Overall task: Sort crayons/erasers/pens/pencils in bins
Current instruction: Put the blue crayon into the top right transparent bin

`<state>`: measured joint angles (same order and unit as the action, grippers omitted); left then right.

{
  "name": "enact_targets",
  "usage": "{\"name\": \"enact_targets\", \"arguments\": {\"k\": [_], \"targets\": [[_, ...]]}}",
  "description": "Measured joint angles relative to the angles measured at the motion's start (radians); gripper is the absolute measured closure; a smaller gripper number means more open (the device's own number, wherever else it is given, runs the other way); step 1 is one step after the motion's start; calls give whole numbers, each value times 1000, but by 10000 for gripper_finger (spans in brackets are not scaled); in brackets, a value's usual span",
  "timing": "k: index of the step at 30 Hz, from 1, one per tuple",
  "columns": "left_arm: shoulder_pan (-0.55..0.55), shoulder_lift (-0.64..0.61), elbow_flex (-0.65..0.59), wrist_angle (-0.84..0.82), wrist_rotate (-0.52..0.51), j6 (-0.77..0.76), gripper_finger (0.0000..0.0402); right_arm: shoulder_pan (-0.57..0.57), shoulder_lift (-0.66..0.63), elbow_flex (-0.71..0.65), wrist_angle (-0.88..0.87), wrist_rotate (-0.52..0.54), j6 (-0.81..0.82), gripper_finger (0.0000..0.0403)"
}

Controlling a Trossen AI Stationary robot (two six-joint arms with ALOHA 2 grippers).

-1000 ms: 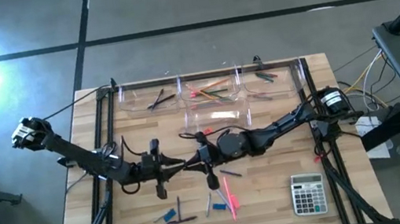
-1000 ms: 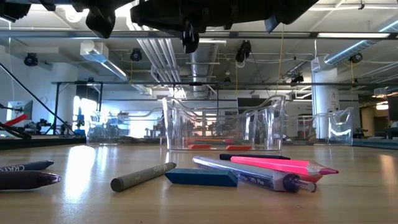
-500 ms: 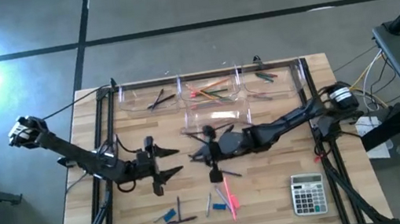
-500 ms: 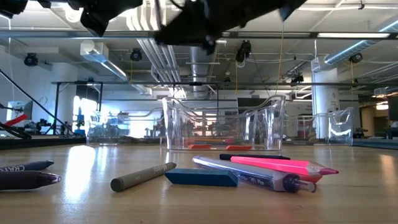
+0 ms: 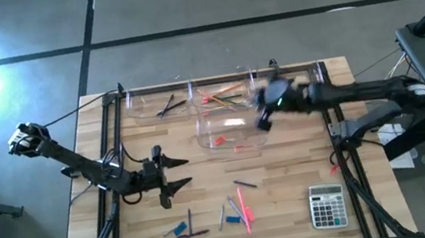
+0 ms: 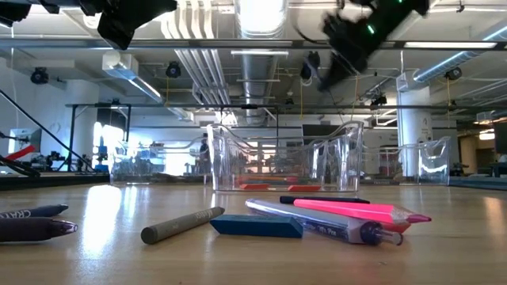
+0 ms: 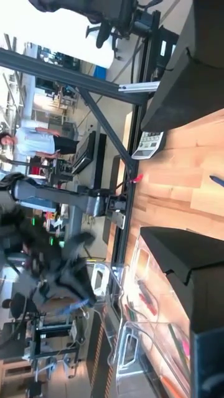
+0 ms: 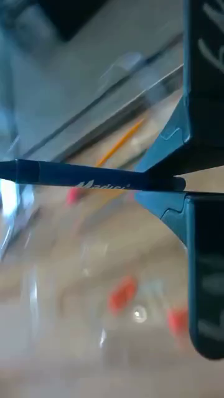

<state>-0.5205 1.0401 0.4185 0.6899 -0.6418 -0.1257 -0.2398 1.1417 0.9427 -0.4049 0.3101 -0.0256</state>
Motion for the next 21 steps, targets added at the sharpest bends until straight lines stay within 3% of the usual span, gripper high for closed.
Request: {"name": "enact_targets", "arguments": {"k": [5,10,15,21], "targets": [[4,2,3,1,-13,1,155,-305,-79,-135,-13,-77,30,382],[6,3,4,2,-27,8,155,-501,-36,-192,-8,-149,7,381],[16,3,7,8,-28,10,155,-577,51,-193,-5,-182,7,374],[17,3,8,7,-28,28,155,-583,117,-193,-10,-181,14,322]]}}
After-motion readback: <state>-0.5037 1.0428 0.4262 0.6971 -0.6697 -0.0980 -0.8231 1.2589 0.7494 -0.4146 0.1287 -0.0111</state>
